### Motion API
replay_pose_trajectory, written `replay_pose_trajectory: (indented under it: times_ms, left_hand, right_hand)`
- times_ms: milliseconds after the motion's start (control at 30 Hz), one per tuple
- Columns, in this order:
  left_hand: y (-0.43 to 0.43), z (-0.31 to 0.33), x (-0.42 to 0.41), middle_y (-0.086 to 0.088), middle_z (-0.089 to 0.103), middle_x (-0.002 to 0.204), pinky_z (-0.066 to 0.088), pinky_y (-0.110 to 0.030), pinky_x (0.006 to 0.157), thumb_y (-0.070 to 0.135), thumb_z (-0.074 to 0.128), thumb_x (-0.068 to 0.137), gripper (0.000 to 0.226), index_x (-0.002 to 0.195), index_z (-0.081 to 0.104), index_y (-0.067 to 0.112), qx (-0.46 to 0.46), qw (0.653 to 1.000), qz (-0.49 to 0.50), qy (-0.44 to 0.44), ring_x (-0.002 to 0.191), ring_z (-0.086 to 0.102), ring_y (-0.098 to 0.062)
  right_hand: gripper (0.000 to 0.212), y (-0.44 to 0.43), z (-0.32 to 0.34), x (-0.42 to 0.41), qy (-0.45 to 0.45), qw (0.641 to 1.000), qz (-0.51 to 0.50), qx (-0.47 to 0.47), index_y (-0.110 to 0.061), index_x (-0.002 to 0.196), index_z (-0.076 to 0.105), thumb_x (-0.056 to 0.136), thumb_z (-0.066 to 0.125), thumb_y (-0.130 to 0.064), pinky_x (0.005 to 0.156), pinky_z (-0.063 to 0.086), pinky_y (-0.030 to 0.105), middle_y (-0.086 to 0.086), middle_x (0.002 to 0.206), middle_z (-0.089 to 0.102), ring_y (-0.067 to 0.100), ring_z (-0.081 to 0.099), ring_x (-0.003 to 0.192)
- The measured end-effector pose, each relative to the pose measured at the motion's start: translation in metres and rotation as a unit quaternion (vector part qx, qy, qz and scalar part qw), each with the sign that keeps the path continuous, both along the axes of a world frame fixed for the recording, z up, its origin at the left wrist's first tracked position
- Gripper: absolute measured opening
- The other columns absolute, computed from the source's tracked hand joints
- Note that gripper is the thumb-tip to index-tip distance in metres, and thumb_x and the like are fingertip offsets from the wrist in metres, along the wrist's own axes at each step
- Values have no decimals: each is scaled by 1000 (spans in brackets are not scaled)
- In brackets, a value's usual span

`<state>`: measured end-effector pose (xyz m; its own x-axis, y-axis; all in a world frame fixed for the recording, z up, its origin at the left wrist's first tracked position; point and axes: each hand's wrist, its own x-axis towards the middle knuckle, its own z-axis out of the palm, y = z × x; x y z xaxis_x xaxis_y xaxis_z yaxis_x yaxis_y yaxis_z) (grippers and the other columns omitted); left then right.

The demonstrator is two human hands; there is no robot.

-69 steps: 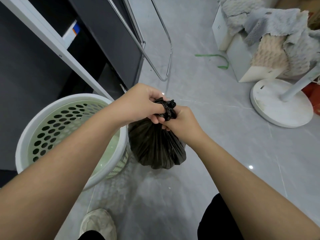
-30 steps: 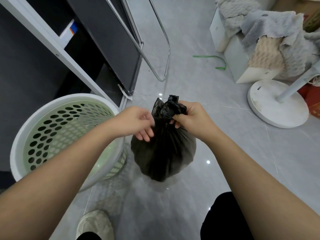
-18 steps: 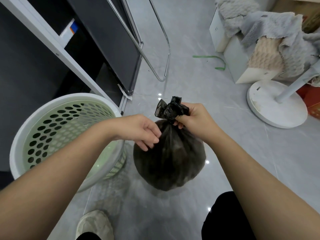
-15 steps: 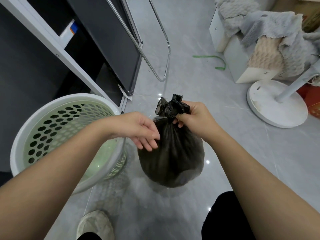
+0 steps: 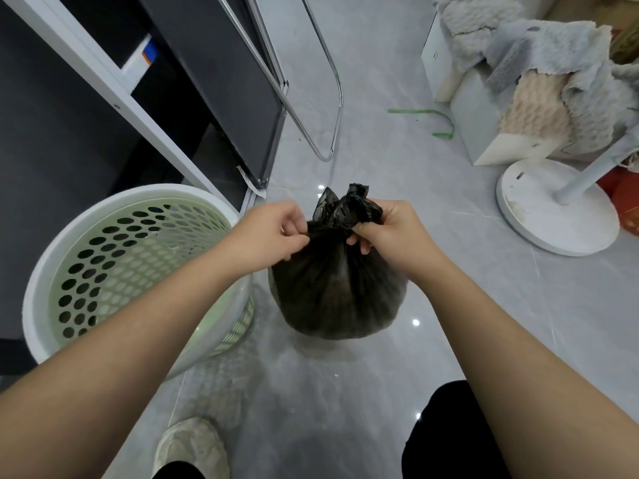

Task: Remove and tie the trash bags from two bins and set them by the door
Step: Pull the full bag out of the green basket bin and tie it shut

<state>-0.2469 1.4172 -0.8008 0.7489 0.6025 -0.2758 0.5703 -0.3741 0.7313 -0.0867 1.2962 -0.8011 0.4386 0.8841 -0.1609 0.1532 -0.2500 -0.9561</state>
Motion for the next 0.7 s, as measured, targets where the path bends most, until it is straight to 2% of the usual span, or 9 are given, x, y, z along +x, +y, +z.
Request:
replay_pose_trajectory:
  times_ms: [67, 100, 167, 233, 300, 400, 467, 633, 700]
  left_hand:
    - [1, -3, 1, 12, 59, 105, 40, -16, 66, 24, 71, 81, 32, 109, 56, 30, 48, 998, -29, 5, 88, 63, -10]
    - [0, -4, 2, 12, 59, 109, 40, -15, 68, 25, 71, 81, 37, 114, 55, 31, 31, 998, -60, 17, 92, 61, -8]
    - [-5, -9, 4, 10, 68, 97, 44, -16, 73, 21, 71, 82, 30, 109, 60, 30, -47, 993, -103, 32, 86, 63, -5]
    - [-11, -11, 5, 8, 72, 83, 47, -16, 71, 17, 69, 83, 20, 101, 65, 25, -111, 986, -120, 40, 75, 65, -5]
    - [-13, -10, 4, 7, 72, 77, 48, -16, 66, 17, 69, 83, 11, 93, 70, 23, -110, 985, -128, 42, 70, 67, -7]
    - [-11, -4, 2, 3, 71, 75, 51, -23, 67, 18, 70, 82, 2, 84, 69, 19, -68, 992, -105, 30, 68, 68, -13]
    - [-8, 4, 0, 1, 70, 75, 51, -25, 67, 21, 73, 80, 9, 84, 64, 19, -45, 997, -66, -7, 66, 68, -14]
    - [-7, 26, 1, 5, 64, 90, 52, -26, 72, 35, 76, 75, 51, 117, 47, 34, -24, 998, -29, -55, 73, 66, -16]
    - [-12, 28, 5, 1, 66, 93, 56, -31, 68, 29, 74, 79, 43, 116, 52, 31, -45, 996, -17, -73, 68, 68, -20]
  right_hand:
    - [12, 0, 0, -1, -5, 1000, 5, -1, 6, 84, 64, 90, 55, 5, 47, 41, 16, 10, 61, 60, 5, 47, 40]
    - [13, 0, 0, -1, -7, 1000, 6, 0, 3, 83, 65, 90, 55, 4, 47, 41, 16, 9, 61, 60, 5, 47, 40]
    - [19, -1, 0, 1, -7, 1000, 2, 4, -7, 76, 65, 90, 56, 2, 47, 41, 16, 7, 60, 61, 6, 46, 41]
    - [22, -3, 1, 3, -2, 1000, -10, 6, -11, 73, 64, 90, 56, 0, 48, 40, 16, 6, 59, 61, 7, 46, 42]
    - [23, -5, 1, 5, -2, 1000, -16, 6, -12, 72, 64, 90, 57, 0, 48, 39, 17, 4, 60, 60, 6, 45, 43]
    - [25, -6, 1, 5, 4, 1000, 3, 5, -15, 72, 63, 91, 55, -1, 47, 36, 19, 1, 67, 64, 7, 48, 53]
    - [24, -5, -3, 5, 15, 1000, 17, -9, -13, 73, 63, 91, 53, 1, 46, 36, 18, -1, 68, 66, 8, 48, 54]
    - [26, 0, -8, 2, -90, 994, 42, -43, -15, 62, 62, 83, 56, -2, 63, 41, 23, -9, 56, 61, 3, 51, 54]
    - [27, 2, -6, -4, -121, 989, 68, -46, -21, 61, 63, 85, 60, -9, 64, 42, 20, -9, 56, 61, 2, 54, 56]
